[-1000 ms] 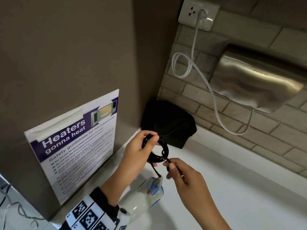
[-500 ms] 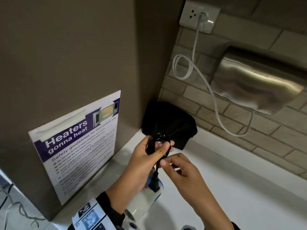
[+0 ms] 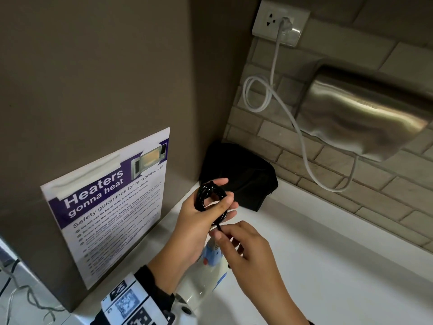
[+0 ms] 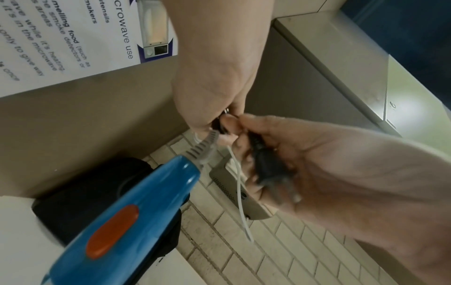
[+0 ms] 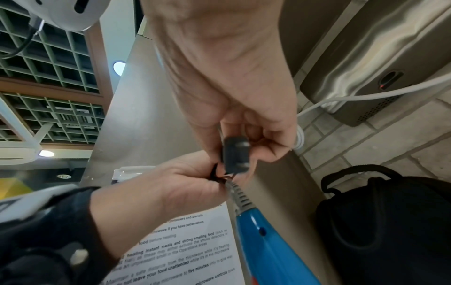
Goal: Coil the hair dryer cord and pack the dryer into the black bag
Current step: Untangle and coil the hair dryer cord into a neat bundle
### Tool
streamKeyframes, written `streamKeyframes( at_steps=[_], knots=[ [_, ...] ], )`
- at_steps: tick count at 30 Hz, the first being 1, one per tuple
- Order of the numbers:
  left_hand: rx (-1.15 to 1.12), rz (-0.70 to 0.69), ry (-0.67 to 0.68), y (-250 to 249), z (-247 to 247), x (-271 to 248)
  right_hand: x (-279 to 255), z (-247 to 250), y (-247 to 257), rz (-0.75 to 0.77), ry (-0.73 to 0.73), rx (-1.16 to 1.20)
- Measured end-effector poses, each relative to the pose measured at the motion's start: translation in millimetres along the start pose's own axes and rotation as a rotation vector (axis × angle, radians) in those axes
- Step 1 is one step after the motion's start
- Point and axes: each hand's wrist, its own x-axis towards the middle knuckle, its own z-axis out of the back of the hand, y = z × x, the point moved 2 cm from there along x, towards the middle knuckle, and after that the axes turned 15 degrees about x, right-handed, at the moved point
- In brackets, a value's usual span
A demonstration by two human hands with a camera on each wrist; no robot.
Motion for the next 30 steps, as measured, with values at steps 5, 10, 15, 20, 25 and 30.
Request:
streamKeyframes(
  at_steps=[5,10,15,20,25,30],
  knots=[
    [0.039,-0.034,-0.057,-1,-2,0,-8,-10,1,0.134,-0.046,-0.2],
    [-0.015,0.017,-0.101,1,0,2,-16,-17,-2,0.214,-0.115,-0.276],
    [-0.046,0.046,-0.107,3,1,3,-23,-25,-3,0.263,-0.142,-0.309],
    [0.028,0.068,-0.018,2,4,8,-16,-18,-4,0.112,0.028,-0.224],
    [0.096,0.047,0.062,-4,6,8,0,10,6,0.021,-0.083,-0.024],
    [0.302,-0.032,0.145,-7,7,1,15,25,8,-0.06,-0.187,0.064]
  ],
)
